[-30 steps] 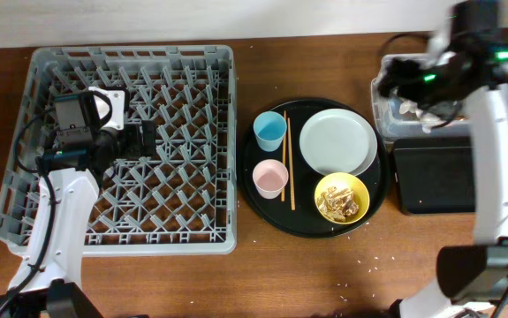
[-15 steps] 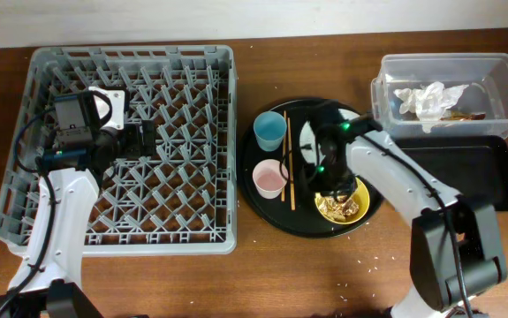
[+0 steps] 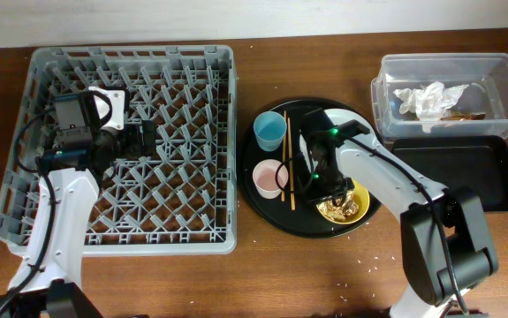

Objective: Sort waste into correct bins and load items into the dishwasher rack
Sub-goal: 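Grasp the yellow bowl of peanut shells with the right gripper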

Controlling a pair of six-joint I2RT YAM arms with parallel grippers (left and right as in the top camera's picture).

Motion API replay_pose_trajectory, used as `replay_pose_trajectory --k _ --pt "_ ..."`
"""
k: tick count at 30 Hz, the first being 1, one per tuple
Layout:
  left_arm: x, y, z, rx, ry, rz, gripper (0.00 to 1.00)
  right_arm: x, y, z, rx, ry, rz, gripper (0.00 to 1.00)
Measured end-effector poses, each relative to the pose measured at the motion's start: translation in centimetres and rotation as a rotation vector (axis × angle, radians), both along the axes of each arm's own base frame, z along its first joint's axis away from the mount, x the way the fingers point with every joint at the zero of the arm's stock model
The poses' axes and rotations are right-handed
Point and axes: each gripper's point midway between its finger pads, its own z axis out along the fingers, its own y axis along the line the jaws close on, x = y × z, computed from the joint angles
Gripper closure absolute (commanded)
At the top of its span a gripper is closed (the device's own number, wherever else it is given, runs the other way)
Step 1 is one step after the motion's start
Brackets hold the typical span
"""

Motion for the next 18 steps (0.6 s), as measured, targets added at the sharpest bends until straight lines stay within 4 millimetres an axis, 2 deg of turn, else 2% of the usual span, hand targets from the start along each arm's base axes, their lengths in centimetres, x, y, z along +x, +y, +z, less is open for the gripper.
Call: replay_pose_trajectory --k 1,2,5,10,12,13,15,16,17,18 --pt "0.0 0.0 0.0 0.000 0.000 0.001 0.00 0.0 0.3 0.0 0.000 -0.006 0.012 0.73" --pt "0.0 0.0 0.0 0.000 0.000 0.000 0.00 -0.1 0.5 -0.1 -0.006 -0.009 0.029 0.83" --pt "0.0 0.0 0.0 0.000 0.000 0.000 0.00 -0.2 0.7 -0.2 -0.016 -0.007 0.046 0.96" --pt "0.0 0.0 0.0 0.000 0.000 0.000 0.00 -0.9 0.0 -0.1 -0.051 0.019 0.043 0.96" --pt "0.0 0.0 0.0 0.000 0.000 0.000 0.00 -1.3 -0.2 0.5 -0.057 0.045 0.047 0.96" --pt "0.0 0.0 0.0 0.000 0.000 0.000 0.00 -1.2 -0.1 1.4 -0.053 0.050 0.043 0.96" --pt "0.0 0.0 0.0 0.000 0.000 0.000 0.00 0.2 0.2 5.0 0.012 0.003 0.007 0.96" --pt "0.0 0.0 0.0 0.000 0.000 0.000 0.01 1.4 -0.4 7.3 0.050 -0.050 -0.032 0.96" --pt "0.0 0.0 0.0 0.000 0.000 0.000 0.00 3.1 -2.2 10.6 0.106 -0.144 -0.104 0.96" --pt "0.0 0.0 0.0 0.000 0.000 0.000 0.00 3.7 -3.6 12.1 0.132 -0.188 -0.148 0.96"
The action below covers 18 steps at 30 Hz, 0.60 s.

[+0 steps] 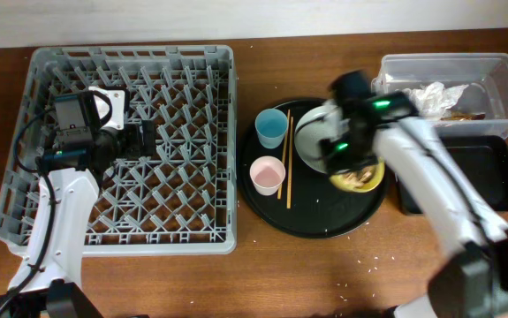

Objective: Sort waste into correct bins and load items into the dishwasher rack
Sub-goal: 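Grasp the yellow bowl of peanut shells with the right gripper, then tip the yellow bowl over the black rectangular tray to dump shells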

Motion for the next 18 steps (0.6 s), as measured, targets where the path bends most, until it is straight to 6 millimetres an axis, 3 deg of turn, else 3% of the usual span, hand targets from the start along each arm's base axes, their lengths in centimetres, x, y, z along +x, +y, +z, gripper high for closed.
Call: replay_pose_trajectory --k 2,6,10,14,18 --pt "0.0 0.0 0.0 0.000 0.000 0.000 0.00 1.0 -4.6 2.3 0.086 -0.062 -0.138 0.96" --pt "0.0 0.0 0.0 0.000 0.000 0.000 0.00 2.3 -11.3 3.7 0.287 -0.151 -0.272 0.96" --pt "0.0 0.0 0.0 0.000 0.000 0.000 0.00 2.3 -16.5 4.1 0.481 -0.249 -0.346 0.96" --pt "0.0 0.0 0.0 0.000 0.000 0.000 0.00 3.2 -19.7 3.1 0.694 -0.350 -0.390 0.96" --pt "0.0 0.0 0.0 0.000 0.000 0.000 0.00 3.7 -21.2 1.9 0.930 -0.376 -0.453 0.96"
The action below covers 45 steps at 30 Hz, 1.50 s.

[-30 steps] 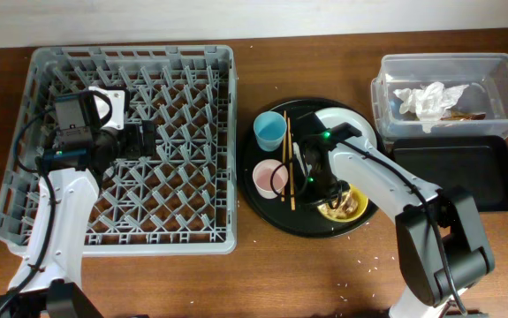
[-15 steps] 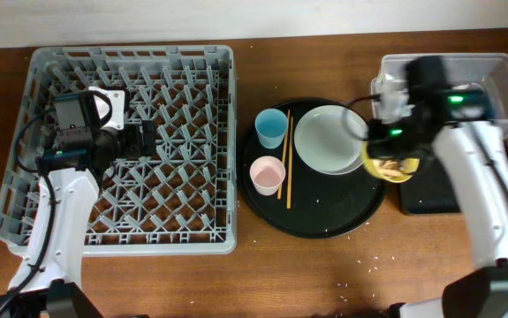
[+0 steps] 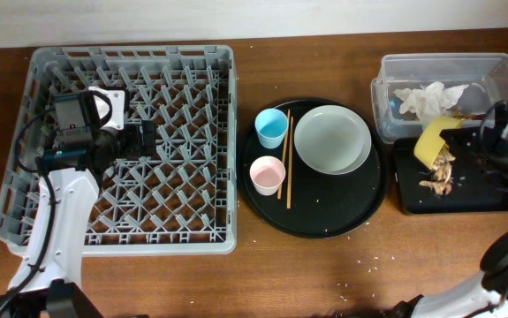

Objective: Sort waste into correct bins and load items into the dishwasher rack
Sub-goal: 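Tip the yellow bowl over the black rectangular tray to dump shells, then set the empty yellow bowl back on the round black tray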

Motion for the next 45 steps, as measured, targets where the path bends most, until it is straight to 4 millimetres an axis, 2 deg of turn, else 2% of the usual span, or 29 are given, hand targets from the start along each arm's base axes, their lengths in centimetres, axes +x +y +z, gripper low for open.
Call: replay_pose_trajectory --k 3,8,12,15,20,26,32,34,37,38,39,40,41,42,43,45 --pt "0.0 0.0 0.0 0.000 0.000 0.000 0.00 0.0 -1.1 -0.1 0.171 -0.001 -0.055 0.96" --pt "0.0 0.0 0.0 0.000 0.000 0.000 0.01 -0.7 -3.7 1.4 0.379 0.051 -0.180 0.96" --pt "0.0 0.0 0.0 0.000 0.000 0.000 0.00 -2.0 -6.6 1.9 0.452 0.054 -0.275 0.96" --pt "0.0 0.0 0.0 0.000 0.000 0.000 0.00 -2.8 -7.8 1.3 0.435 0.080 -0.316 0.96" --pt "0.0 0.0 0.0 0.000 0.000 0.000 0.00 -3.2 -7.4 1.2 0.464 0.119 -0.321 0.96" --pt "0.0 0.0 0.0 0.000 0.000 0.001 0.00 -4.8 -4.8 2.0 0.456 0.105 -0.265 0.96" --pt "0.0 0.0 0.0 0.000 0.000 0.000 0.00 -4.7 -4.9 2.0 0.387 0.038 -0.243 0.96" --pt "0.0 0.0 0.0 0.000 0.000 0.000 0.01 -5.0 -3.3 2.4 0.407 0.065 -0.207 0.96" --pt "0.0 0.0 0.0 0.000 0.000 0.000 0.00 -4.8 1.6 2.8 0.319 0.076 -0.028 0.96" --pt "0.0 0.0 0.0 0.000 0.000 0.000 0.00 -4.9 3.6 2.9 0.260 0.075 0.053 0.96" --pt "0.0 0.0 0.0 0.000 0.000 0.000 0.00 -5.3 7.7 3.8 0.158 0.056 0.206 0.96" --pt "0.0 0.0 0.0 0.000 0.000 0.000 0.00 -5.6 10.0 4.1 0.095 0.040 0.293 0.96" --pt "0.0 0.0 0.0 0.000 -0.001 0.000 0.01 -5.7 11.3 4.2 0.053 0.028 0.345 0.96" --pt "0.0 0.0 0.0 0.000 0.000 0.000 0.01 -5.9 14.7 4.1 -0.016 0.013 0.468 0.96" --pt "0.0 0.0 0.0 -0.001 0.001 0.000 0.00 -5.3 15.8 3.2 -0.092 0.004 0.516 0.96" --pt "0.0 0.0 0.0 0.000 0.000 0.000 0.00 -4.0 18.8 -0.3 -0.293 0.127 0.591 0.96"
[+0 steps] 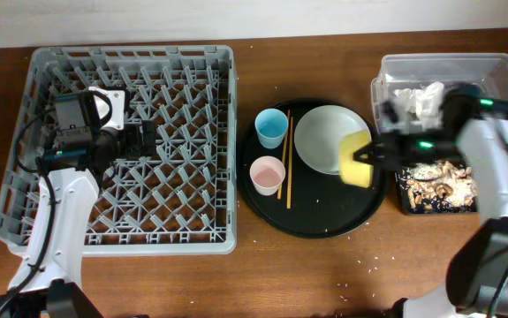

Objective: Sort waste into correct bins and load items into the dishwasher rack
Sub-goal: 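Set the empty yellow bowl back on the round black tray, then grasp the pink cup with the right gripper and lift it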

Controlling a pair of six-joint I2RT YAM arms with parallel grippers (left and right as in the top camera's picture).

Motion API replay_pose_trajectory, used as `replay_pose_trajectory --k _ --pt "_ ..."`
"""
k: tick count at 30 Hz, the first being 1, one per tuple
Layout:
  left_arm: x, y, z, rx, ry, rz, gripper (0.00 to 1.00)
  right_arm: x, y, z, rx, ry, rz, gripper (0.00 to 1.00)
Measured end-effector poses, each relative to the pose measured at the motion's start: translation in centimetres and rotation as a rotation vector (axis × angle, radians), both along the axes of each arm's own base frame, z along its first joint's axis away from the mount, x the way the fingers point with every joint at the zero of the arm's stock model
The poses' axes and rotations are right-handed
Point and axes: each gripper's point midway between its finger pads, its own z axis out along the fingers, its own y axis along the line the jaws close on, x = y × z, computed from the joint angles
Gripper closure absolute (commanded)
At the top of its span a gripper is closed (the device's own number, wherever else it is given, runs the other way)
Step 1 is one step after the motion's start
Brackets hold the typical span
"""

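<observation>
My right gripper point(374, 157) is shut on the rim of a yellow bowl point(355, 168), which is tipped on its side over the right part of the round black tray point(315, 221). On the tray are a pale green plate point(324, 140), a blue cup point(270, 128), a pink cup point(269, 175) and chopsticks point(287, 159). Food scraps point(439, 184) lie in the black bin point(492, 150). My left gripper point(147, 139) rests over the grey dishwasher rack point(218, 132), holding nothing that I can see; its jaws are unclear.
A clear plastic bin point(501, 71) with crumpled paper point(417, 99) stands at the back right, just behind the black bin. The rack fills the left half of the brown table point(324, 274). A few crumbs lie near the front edge.
The right gripper has brought the yellow bowl from above the black bin back to the right side of the round tray. The scraps now lie in the black bin. The left arm is unmoved.
The right gripper was at the yellow bowl of food on the round tray. Then it held the bowl up beside the plate. Then the bowl was tipped over the black bin with food dropping out. Now the bowl is back over the tray.
</observation>
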Motion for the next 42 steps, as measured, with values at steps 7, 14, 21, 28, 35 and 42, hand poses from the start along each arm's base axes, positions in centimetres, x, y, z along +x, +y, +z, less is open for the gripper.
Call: replay_pose_trajectory --k 7,14,21,28,35,42 --pt "0.0 0.0 0.0 0.000 0.000 0.000 0.00 -1.8 3.3 -5.8 -0.612 0.220 -0.088 0.96" --pt "0.0 0.0 0.0 0.000 0.000 0.000 0.00 -3.0 2.1 -9.7 -0.715 0.266 -0.159 0.50" --pt "-0.1 -0.5 -0.1 -0.021 0.005 -0.016 0.00 -1.8 3.1 -9.1 -0.662 0.233 -0.166 0.31" --pt "0.1 -3.4 1.6 -0.285 0.014 0.023 0.03 4.5 10.6 -4.7 -0.389 0.008 -0.179 0.50" --pt "-0.5 -5.3 2.9 -0.481 0.072 0.068 0.07 3.2 13.8 -9.7 -0.419 0.161 -0.169 0.69" --pt "-1.0 -5.7 2.7 -0.512 0.106 0.075 0.17 3.0 13.5 -11.7 -0.435 0.234 -0.189 0.96"
